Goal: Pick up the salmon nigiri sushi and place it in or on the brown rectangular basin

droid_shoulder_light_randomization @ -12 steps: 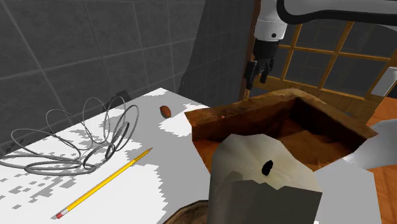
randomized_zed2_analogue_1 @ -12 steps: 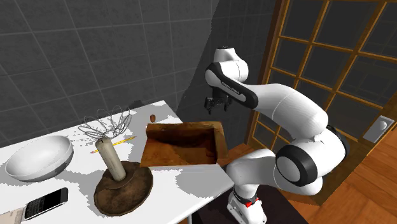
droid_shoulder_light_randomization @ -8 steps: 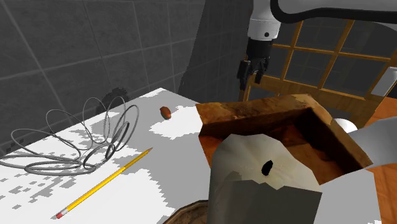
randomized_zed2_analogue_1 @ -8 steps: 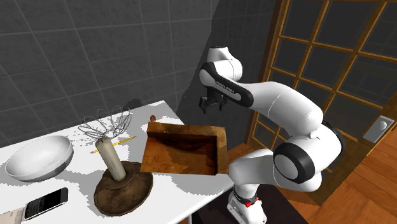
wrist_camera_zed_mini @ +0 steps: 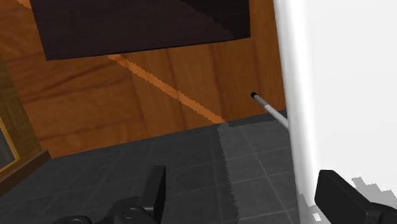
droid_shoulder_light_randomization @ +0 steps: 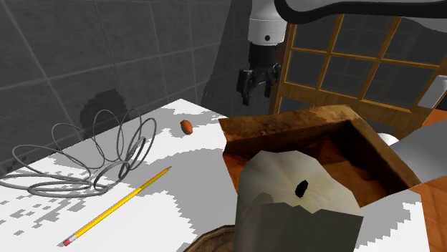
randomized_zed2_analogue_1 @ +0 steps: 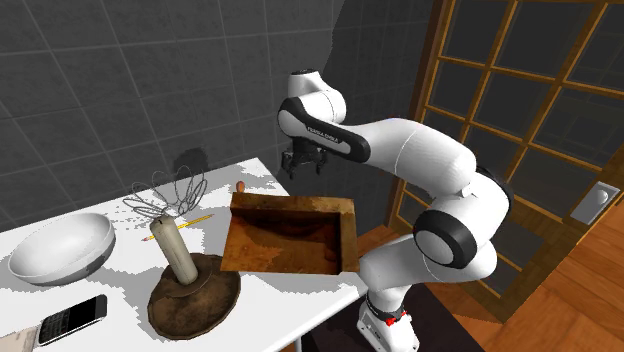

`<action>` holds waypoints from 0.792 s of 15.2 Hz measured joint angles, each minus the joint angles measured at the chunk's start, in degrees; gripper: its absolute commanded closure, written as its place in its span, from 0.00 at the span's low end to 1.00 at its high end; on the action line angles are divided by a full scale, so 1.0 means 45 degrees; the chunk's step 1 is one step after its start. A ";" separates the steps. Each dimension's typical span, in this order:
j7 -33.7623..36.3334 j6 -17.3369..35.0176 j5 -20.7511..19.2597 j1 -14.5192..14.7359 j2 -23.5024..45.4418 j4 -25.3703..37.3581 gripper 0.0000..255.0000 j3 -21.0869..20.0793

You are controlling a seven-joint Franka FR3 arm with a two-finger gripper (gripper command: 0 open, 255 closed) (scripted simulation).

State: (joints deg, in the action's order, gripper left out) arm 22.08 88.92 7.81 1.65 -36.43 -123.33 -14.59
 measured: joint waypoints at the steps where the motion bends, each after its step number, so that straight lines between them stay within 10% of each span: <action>1: 0.0381 0.0022 0.0077 0.0009 0.0311 0.0312 0.00 -0.0303; 12: 0.4805 -0.0090 -0.0663 -0.0138 0.5016 0.5055 0.00 -0.3595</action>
State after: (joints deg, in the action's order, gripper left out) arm 43.70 88.51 4.83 1.03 -13.85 -100.58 -30.77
